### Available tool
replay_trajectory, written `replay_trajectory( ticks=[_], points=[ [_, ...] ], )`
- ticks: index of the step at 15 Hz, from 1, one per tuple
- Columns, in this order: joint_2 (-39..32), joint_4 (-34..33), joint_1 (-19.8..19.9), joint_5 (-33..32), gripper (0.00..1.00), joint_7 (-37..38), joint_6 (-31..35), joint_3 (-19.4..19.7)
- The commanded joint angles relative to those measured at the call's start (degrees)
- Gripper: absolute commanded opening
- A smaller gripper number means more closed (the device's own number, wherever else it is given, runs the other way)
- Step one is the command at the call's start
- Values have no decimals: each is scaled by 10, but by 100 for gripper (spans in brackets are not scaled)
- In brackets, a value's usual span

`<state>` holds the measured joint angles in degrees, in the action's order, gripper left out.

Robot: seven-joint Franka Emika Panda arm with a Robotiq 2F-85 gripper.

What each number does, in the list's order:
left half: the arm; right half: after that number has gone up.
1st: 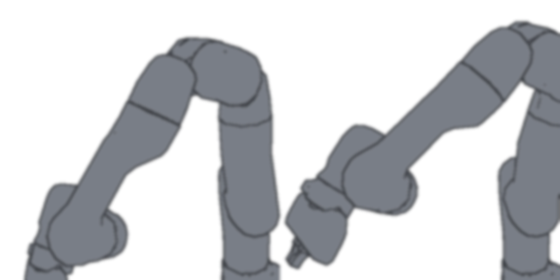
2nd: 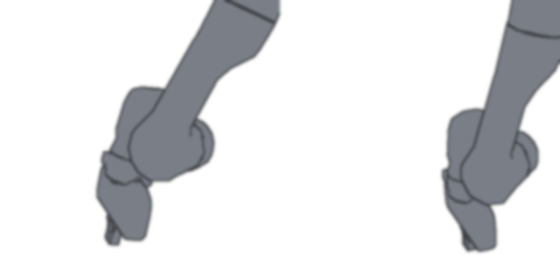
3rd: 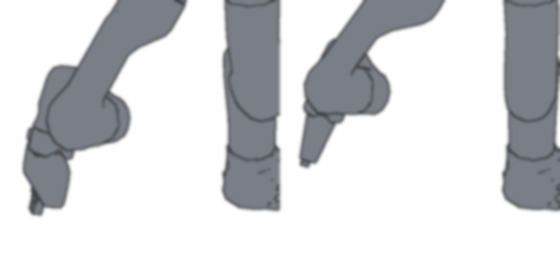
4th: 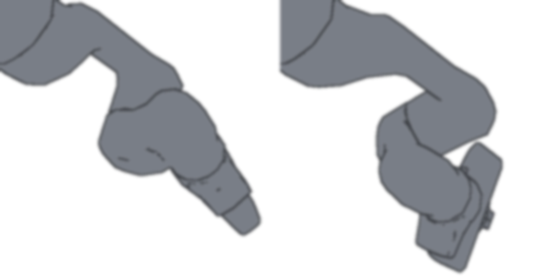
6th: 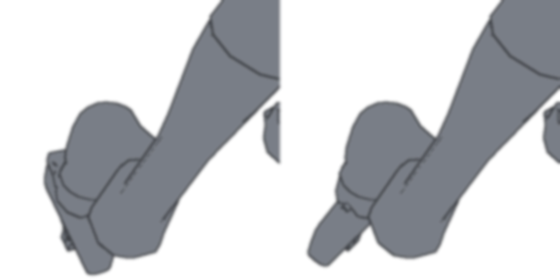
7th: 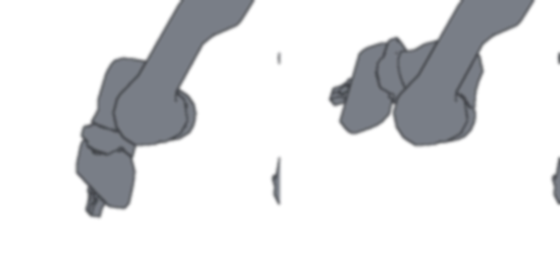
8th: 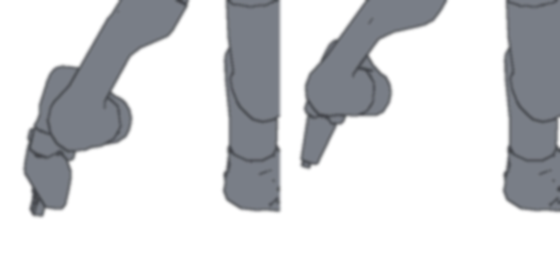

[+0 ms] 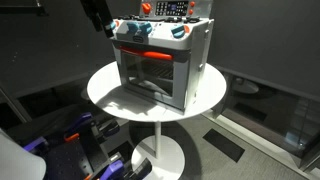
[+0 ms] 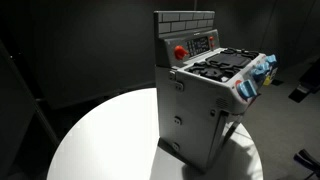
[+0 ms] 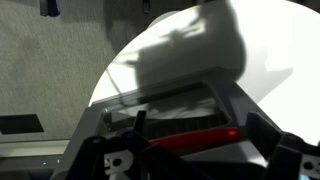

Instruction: Press the orange button on the stove

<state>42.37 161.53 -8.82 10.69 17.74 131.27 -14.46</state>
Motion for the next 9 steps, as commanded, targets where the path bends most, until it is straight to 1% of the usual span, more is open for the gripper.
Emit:
replay_trajectory(
  ticks=[1, 9],
  points=[
    [-1, 1, -3, -4, 100, 2, -2, 4],
    [-8, -3, -1, -5, 100, 3, -1, 4]
  ],
)
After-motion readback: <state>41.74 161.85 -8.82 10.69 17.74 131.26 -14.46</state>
